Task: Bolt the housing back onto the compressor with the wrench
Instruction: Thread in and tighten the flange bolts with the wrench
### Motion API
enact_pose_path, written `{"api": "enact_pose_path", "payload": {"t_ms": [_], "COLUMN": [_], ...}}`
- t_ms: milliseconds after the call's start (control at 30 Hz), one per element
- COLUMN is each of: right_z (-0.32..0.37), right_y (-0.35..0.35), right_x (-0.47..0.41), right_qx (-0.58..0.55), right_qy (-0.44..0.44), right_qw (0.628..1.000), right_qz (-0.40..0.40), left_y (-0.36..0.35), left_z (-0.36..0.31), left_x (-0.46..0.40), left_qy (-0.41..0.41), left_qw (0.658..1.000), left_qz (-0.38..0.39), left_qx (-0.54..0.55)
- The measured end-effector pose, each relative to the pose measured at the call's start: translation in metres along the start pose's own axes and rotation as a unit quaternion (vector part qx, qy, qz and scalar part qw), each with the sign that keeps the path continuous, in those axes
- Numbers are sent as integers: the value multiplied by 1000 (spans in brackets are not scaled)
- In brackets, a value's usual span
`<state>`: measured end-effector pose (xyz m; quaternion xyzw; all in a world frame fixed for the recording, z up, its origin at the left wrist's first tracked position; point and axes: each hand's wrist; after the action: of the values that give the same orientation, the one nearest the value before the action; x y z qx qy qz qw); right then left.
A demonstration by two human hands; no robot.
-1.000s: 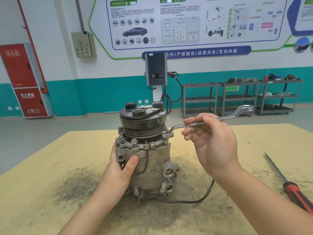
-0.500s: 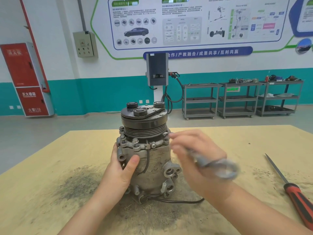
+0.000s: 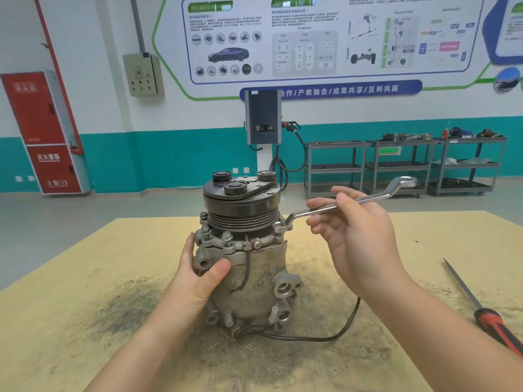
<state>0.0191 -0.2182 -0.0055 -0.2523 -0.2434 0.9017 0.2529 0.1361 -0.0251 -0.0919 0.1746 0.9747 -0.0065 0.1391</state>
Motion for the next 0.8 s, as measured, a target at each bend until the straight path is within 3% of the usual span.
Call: {"api": "enact_pose_path", "payload": {"t_ms": [133,200,267,333,433,533,567,633,700,800], "right_z": [-1,-5,-16,-29,-36,-35,-34,-30,-21,-4], "right_y": [6,7,6,5,7,5,3,-2,-4,-7], "right_x": [-10,-8,3,15,23,26,28,29,29,22], "right_qx": [-51,-52,-3,76,229,405,429,412,328,167], "right_qy": [-76,-52,54,219,424,527,540,536,468,260], "right_qw": [996,997,998,973,866,715,690,708,804,949], "right_qz": [0,-4,-10,8,130,219,221,203,163,65], "left_y": [0,-1,-1,-1,-1,-3,-3,-4,-3,-2], "left_z": [-4,-5,-7,-7,-6,-7,-7,-6,-4,-4], "left_x": [3,5,6,6,5,5,4,4,4,5], "left_qy": [1,0,1,0,-3,-14,-20,-17,-8,-4], "left_qw": [1000,1000,1000,1000,1000,1000,1000,1000,1000,1000], "left_qz": [13,19,23,24,22,19,16,12,18,14], "left_qx": [3,3,7,10,11,6,-1,10,17,12]}}
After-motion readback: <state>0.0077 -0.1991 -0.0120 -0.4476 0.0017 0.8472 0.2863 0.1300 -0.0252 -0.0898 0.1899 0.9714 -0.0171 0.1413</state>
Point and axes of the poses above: each hand's wrist, its own x-axis away from the middle knuckle, its own y-axis out of the back of the hand, z = x × y, and after that the axes turned 1 degree about -z, right-handed
